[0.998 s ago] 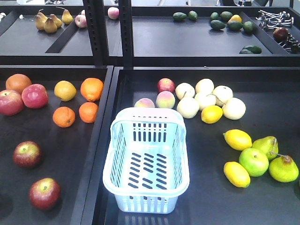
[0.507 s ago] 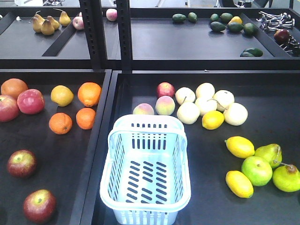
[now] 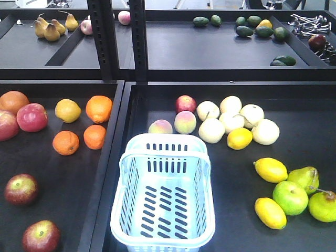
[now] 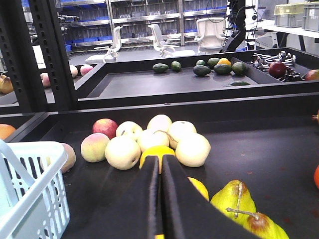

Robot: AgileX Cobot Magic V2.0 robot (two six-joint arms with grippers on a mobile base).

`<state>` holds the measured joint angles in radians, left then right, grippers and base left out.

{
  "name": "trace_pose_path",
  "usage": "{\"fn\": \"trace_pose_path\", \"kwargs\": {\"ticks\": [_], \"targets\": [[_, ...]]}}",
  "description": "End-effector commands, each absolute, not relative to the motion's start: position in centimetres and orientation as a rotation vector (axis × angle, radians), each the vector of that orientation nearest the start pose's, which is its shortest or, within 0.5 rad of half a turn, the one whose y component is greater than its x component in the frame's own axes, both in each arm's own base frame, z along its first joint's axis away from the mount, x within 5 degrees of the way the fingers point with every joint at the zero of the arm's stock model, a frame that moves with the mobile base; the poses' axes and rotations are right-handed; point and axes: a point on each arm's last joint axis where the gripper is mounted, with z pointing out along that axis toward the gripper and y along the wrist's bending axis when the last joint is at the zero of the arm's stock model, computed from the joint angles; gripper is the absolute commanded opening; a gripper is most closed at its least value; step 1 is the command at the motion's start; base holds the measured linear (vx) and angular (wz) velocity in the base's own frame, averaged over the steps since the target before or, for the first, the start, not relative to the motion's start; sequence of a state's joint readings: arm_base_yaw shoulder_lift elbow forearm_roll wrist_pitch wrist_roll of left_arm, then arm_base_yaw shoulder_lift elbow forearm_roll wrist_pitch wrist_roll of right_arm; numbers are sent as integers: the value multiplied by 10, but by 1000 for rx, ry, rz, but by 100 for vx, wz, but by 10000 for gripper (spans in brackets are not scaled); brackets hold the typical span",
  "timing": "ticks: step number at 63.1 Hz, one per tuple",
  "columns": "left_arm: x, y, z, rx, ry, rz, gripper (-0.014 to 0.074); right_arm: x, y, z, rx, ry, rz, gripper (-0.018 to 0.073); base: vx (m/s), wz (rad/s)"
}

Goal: Pick three apples into basket with both arms

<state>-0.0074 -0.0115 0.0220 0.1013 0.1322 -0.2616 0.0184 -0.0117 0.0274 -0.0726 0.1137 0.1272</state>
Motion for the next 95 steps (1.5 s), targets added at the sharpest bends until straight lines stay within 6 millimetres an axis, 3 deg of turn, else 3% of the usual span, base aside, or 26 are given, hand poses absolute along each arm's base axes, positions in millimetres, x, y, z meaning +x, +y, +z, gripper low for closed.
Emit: {"fn": "trace_pose_path", "kwargs": {"ticks": [1,54,68,83,95], "targets": [[56,0,198,-125,1547,-128,-6,56,0,197,23,1536,37,-4,1,0],[56,0,199,-146,1537,-154,-6,56,0,197,23,1536,37,-4,0,0],[56,-1,201,-501,1469,-544,-6,56,0,197,23,1536,37,-4,0,0],[55,-1,205,-566,1420,-627,-6,56,0,197,23,1536,37,-4,0,0],[53,5,217,-892,1143,-1013,-6,56,0,197,23,1536,37,-4,0,0]]}}
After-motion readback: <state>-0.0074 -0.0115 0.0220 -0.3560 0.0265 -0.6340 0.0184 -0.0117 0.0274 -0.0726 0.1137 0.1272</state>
